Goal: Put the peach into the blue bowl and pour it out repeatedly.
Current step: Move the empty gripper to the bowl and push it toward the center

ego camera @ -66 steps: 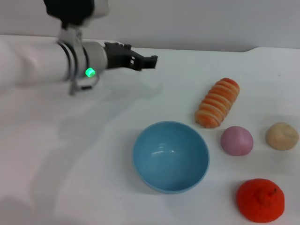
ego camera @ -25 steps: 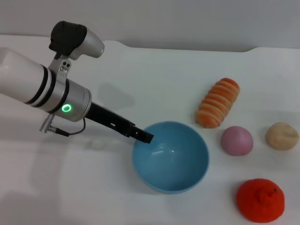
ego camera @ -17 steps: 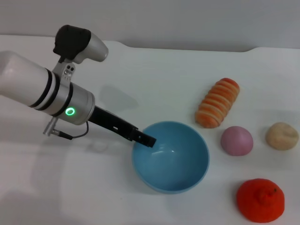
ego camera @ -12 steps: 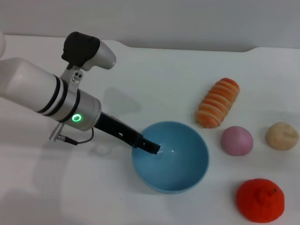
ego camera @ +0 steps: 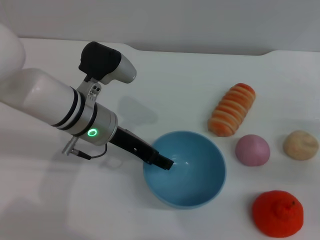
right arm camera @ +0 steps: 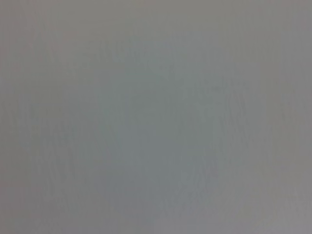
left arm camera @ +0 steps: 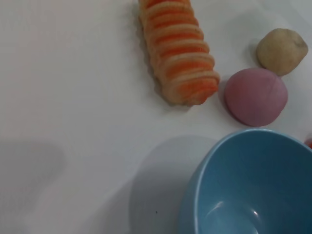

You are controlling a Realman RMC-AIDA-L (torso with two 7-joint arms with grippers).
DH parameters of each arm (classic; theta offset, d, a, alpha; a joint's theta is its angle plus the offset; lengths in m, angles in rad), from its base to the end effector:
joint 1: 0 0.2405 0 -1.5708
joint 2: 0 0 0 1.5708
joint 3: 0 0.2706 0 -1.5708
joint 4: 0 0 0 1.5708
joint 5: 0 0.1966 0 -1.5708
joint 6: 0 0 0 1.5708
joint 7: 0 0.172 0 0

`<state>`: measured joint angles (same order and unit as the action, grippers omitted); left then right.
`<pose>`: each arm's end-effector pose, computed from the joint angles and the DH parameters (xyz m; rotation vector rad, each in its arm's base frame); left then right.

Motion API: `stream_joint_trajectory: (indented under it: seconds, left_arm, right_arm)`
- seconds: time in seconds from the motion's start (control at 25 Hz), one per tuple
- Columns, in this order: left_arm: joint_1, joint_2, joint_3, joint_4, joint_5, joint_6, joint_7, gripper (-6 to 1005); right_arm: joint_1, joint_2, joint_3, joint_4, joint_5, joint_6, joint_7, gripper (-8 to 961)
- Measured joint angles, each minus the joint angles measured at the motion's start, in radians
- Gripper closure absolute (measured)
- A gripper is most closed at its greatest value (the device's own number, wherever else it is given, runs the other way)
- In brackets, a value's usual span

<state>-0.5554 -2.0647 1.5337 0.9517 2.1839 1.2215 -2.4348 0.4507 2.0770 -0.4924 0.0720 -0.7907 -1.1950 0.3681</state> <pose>-0.2353 0.3330 -0.1052 -2.7246 -1.1969 0.1763 0.3729 0.3409 0.0048 -1.3986 0.7984 0.7385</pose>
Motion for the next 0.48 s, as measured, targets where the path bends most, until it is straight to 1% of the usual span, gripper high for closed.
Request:
stream_joint_trajectory:
  seconds: [0.24,0.36,0.48]
  left_arm:
    - [-0.005,0.004,0.001,-0.005,-0.001,0.004,-0.001,279]
    - [-0.011,0.003,0.005,-0.017,-0.001,0.003,0.001,406]
    - [-0.032,0.003,0.016,-0.056,0.000,-0.015,0.000,532]
  right_arm:
    - [-0.001,0.000,0.000,0.001,0.001,0.000,0.000,174]
    - [-0.001,0.001,0.000,0.002,0.001,0.000,0.000,174]
    - [-0.001,0.001,0.000,0.002,0.002,0.000,0.000,174]
